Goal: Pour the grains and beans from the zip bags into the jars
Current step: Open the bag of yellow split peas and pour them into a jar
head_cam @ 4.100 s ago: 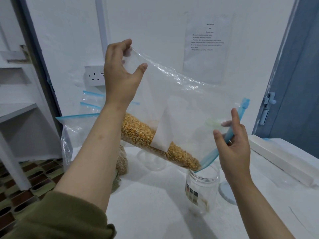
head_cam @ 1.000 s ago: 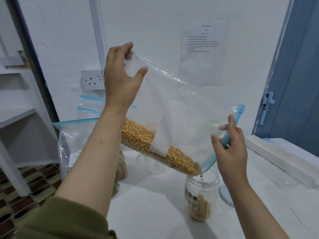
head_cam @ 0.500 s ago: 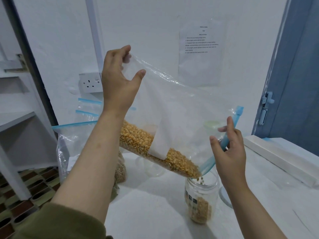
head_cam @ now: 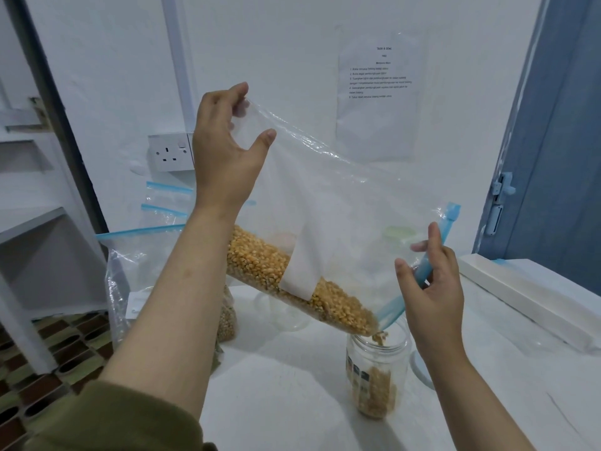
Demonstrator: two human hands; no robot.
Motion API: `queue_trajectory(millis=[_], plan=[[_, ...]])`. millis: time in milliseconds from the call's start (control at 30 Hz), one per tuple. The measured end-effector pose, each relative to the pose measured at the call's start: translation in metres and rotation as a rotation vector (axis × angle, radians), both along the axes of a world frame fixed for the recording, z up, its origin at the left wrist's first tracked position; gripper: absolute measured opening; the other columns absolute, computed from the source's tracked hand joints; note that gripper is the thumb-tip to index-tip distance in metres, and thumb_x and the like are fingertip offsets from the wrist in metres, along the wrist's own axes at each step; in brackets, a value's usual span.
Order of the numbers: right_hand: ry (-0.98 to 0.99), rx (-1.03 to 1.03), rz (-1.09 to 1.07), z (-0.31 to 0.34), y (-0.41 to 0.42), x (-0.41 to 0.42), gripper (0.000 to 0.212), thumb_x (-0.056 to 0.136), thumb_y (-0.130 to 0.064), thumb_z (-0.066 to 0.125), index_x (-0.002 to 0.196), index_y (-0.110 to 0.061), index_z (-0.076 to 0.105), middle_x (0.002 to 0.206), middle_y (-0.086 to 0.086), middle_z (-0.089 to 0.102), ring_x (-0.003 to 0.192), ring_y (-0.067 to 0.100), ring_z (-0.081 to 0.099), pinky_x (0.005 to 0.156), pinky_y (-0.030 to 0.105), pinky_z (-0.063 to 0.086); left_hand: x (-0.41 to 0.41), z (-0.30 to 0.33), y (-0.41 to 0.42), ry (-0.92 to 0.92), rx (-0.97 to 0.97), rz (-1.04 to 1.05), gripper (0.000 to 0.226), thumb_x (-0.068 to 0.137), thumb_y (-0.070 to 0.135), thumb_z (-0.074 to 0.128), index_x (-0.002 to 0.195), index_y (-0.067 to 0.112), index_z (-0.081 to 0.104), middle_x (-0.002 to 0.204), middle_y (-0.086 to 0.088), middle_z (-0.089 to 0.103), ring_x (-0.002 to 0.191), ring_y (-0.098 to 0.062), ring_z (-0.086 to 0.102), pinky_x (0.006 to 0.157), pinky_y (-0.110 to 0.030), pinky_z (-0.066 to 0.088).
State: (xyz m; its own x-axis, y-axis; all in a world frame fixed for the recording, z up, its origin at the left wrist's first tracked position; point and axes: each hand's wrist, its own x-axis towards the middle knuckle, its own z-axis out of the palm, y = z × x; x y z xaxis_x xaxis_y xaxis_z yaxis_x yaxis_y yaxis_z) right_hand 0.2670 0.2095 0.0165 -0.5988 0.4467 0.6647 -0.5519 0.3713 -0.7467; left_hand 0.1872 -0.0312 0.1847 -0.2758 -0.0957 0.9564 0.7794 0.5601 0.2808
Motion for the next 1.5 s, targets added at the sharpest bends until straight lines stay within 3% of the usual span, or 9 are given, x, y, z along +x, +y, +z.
queue_trajectory(millis=[400, 867, 1167, 1500], plan=[[-0.008, 0.002, 0.002, 0.0011, -0.0004, 0.0031, 0.066, 0.097, -0.011, 0.061, 0.154, -0.028, 0.032, 0.109, -0.006, 0.049, 0.088, 0.0, 0.05, 0.075, 0.008, 0.046, 0.0015, 0.0012, 0.0006, 0.001, 0.012, -0.016, 0.056, 0.081, 0.019, 0.077, 0.131, 0.008, 0.056, 0.114, 0.004, 0.049, 0.102, 0.011, 0.052, 0.092, -0.014, 0.043], [-0.024, 0.01, -0.002, 0.001, 0.0, 0.0054, 0.066, 0.097, -0.012, 0.06, 0.154, -0.029, 0.032, 0.108, -0.009, 0.049, 0.09, -0.002, 0.05, 0.077, 0.007, 0.046, 0.0076, 0.0026, 0.0021, -0.006, -0.007, -0.019, 0.056, 0.082, 0.019, 0.077, 0.132, 0.008, 0.056, 0.114, 0.004, 0.049, 0.103, 0.002, 0.053, 0.093, -0.018, 0.044], [-0.024, 0.011, -0.001, 0.0, 0.0004, 0.0045, 0.066, 0.097, -0.012, 0.06, 0.154, -0.029, 0.031, 0.107, -0.012, 0.049, 0.09, 0.0, 0.049, 0.076, 0.008, 0.045, 0.0079, 0.0044, 0.002, 0.005, -0.007, -0.019, 0.056, 0.081, 0.019, 0.077, 0.132, 0.007, 0.056, 0.116, 0.002, 0.05, 0.103, 0.01, 0.052, 0.093, -0.014, 0.043], [-0.025, 0.001, 0.001, -0.0049, 0.0009, 0.0049, 0.066, 0.097, -0.011, 0.06, 0.154, -0.029, 0.032, 0.108, -0.006, 0.049, 0.089, 0.002, 0.048, 0.075, 0.009, 0.045, 0.0054, 0.0027, 0.0047, 0.014, -0.02, -0.013, 0.056, 0.082, 0.019, 0.077, 0.132, 0.006, 0.056, 0.114, 0.002, 0.05, 0.102, 0.009, 0.052, 0.093, -0.012, 0.041]])
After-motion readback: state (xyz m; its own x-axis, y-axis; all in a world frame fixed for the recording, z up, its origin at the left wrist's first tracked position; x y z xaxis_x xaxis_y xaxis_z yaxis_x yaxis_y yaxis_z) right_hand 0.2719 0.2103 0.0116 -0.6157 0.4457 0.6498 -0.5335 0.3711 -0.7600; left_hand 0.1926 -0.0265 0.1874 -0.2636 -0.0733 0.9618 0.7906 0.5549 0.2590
